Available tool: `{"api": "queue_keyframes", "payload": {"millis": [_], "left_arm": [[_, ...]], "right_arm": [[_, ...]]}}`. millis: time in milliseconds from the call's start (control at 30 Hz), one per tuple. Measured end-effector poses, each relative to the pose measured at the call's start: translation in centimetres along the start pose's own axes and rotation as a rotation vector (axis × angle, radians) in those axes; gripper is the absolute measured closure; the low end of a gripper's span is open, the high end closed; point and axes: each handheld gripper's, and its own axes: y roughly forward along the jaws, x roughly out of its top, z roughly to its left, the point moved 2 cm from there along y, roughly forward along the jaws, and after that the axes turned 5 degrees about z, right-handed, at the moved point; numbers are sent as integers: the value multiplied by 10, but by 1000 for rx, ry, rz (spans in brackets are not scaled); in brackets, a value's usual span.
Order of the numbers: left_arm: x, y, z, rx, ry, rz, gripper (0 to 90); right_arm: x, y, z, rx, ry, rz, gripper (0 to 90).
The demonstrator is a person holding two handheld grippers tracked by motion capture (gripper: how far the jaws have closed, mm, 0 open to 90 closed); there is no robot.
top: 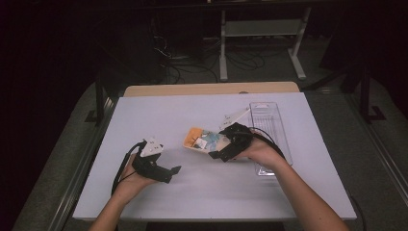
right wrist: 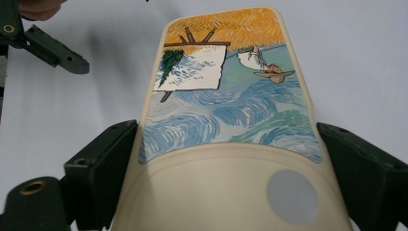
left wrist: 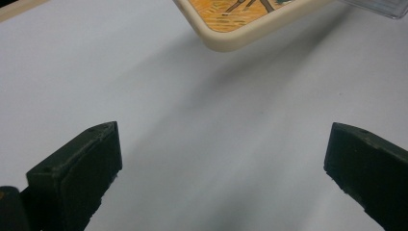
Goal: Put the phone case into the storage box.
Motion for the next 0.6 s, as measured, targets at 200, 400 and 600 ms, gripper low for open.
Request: {"api": "queue_keyframes", "payload": {"millis": [200,400,600], "left_arm": [[1,0,-3,14,45,-2,0],[2,0,-7,44,110,-10,0],[2,0,-10,55,149,-20,0]], "right_arm": [[1,0,1,5,1,-3,100],[1,0,0,5,1,-3,101],[1,0,0,4,2,-4,101]]}}
